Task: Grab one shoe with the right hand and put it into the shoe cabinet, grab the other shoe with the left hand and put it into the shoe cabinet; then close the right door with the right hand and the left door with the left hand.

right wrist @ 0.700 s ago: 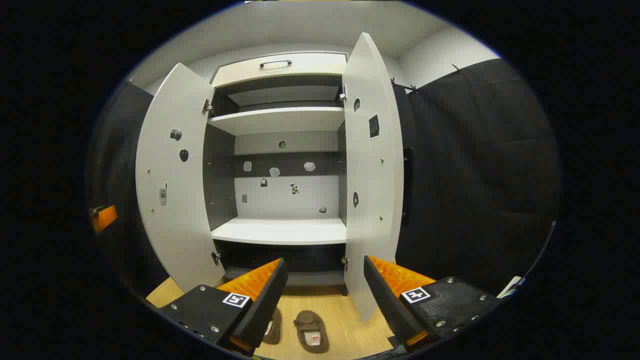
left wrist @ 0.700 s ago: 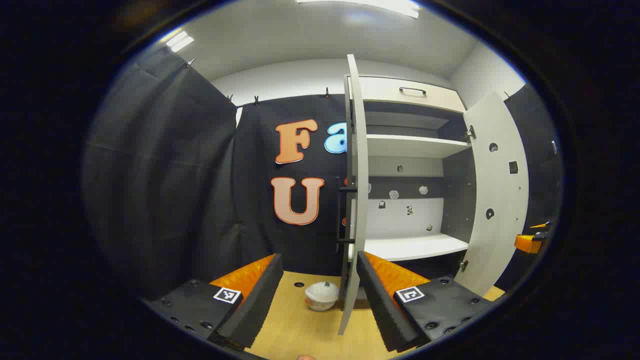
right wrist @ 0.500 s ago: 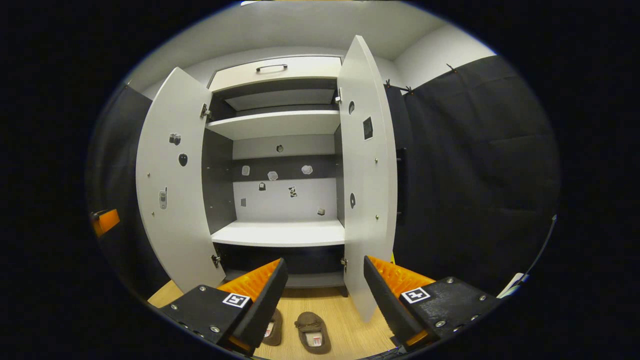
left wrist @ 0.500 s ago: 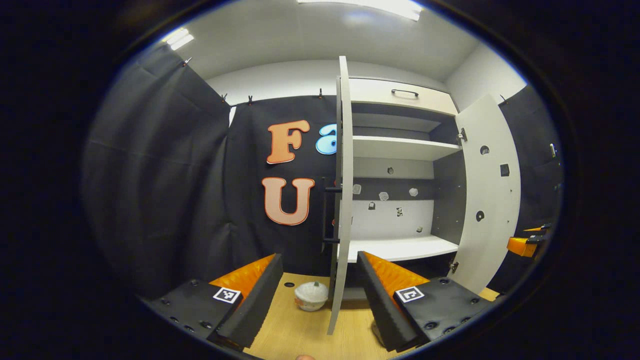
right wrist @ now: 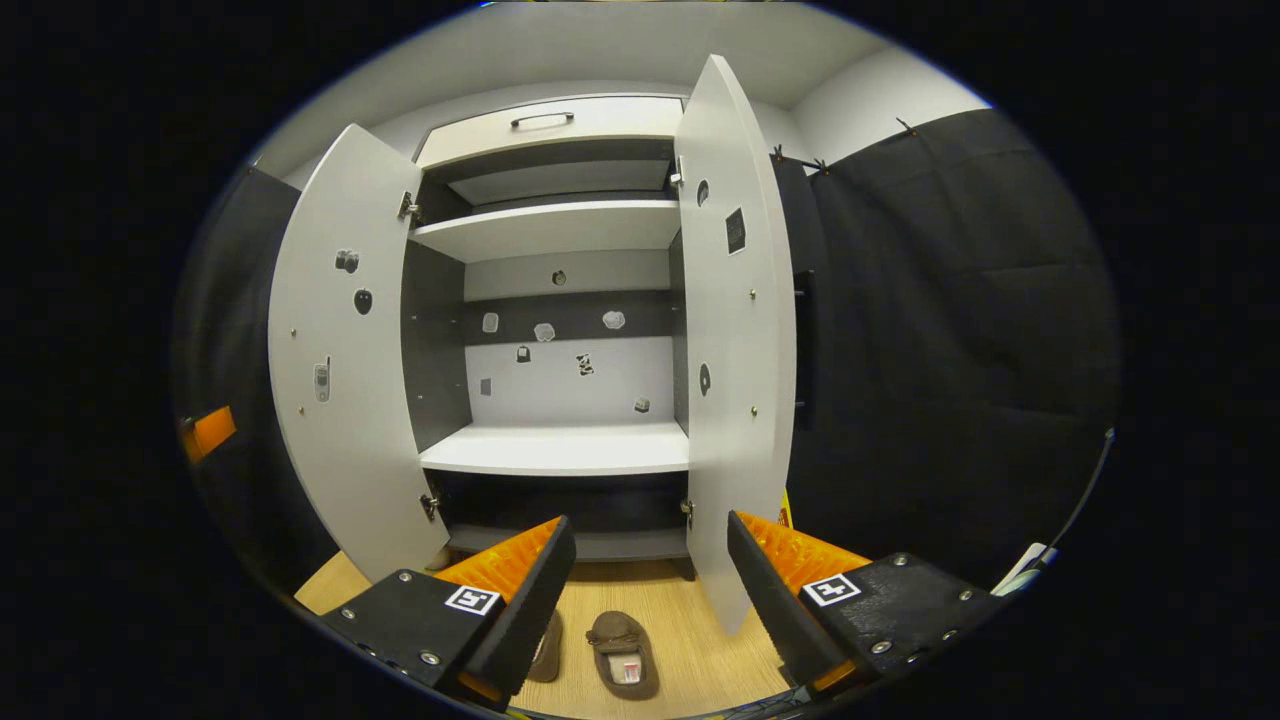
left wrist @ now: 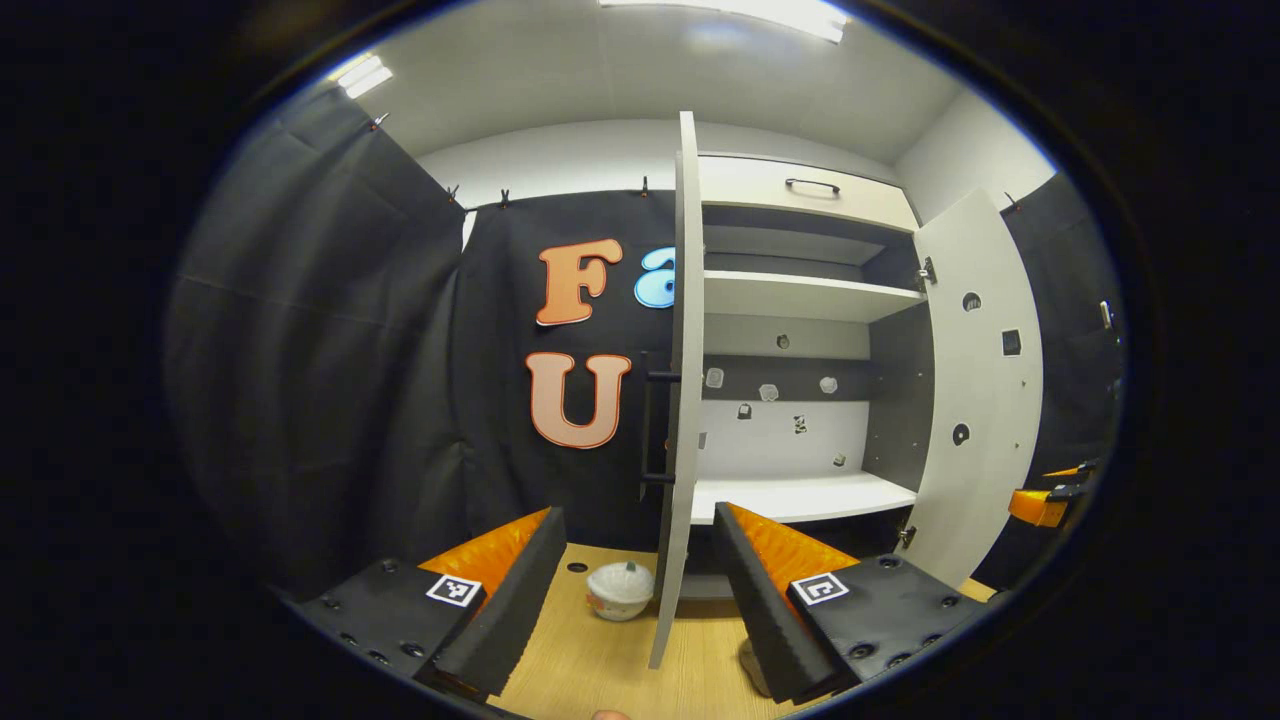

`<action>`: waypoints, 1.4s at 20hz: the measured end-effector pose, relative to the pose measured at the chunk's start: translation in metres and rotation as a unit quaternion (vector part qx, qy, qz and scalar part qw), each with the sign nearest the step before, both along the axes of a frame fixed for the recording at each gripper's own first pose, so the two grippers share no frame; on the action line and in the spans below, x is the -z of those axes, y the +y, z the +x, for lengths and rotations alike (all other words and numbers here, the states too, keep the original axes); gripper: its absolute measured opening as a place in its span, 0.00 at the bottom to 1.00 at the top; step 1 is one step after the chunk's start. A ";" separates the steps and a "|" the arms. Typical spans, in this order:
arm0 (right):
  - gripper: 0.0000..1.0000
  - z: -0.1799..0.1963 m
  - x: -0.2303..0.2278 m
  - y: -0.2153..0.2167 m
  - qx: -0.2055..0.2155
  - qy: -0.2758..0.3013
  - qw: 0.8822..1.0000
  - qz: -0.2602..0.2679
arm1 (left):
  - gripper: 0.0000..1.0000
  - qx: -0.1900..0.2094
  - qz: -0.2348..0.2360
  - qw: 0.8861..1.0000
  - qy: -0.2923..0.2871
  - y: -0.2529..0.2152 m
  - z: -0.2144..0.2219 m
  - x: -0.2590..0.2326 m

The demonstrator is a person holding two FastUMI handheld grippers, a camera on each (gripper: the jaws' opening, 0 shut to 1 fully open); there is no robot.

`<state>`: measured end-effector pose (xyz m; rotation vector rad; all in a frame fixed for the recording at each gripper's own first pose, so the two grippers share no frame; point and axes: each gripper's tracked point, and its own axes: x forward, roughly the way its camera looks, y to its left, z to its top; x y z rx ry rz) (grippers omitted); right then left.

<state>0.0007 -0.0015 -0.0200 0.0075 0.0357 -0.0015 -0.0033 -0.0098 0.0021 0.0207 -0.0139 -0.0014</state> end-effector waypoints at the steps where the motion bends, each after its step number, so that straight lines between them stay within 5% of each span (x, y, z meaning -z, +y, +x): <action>1: 0.94 0.000 0.001 0.002 -0.002 0.002 1.000 -0.001 | 0.96 0.001 0.001 1.000 -0.001 -0.003 -0.002 0.001; 10: 0.94 0.023 0.093 0.015 -0.024 0.101 0.994 -0.034 | 0.97 0.009 -0.002 1.000 0.006 -0.012 0.002 0.007; 19: 0.90 0.048 0.252 0.017 -0.029 0.235 0.968 -0.079 | 0.94 0.000 -0.003 1.000 0.022 -0.008 0.002 0.020; 25: 0.67 0.072 0.349 0.010 -0.019 0.314 0.948 -0.056 | 0.99 -0.017 -0.001 0.999 0.039 0.005 -0.001 0.034; 28: 0.45 0.079 0.381 0.000 -0.003 0.345 0.937 -0.061 | 0.97 -0.025 0.004 0.999 0.042 0.010 -0.002 0.037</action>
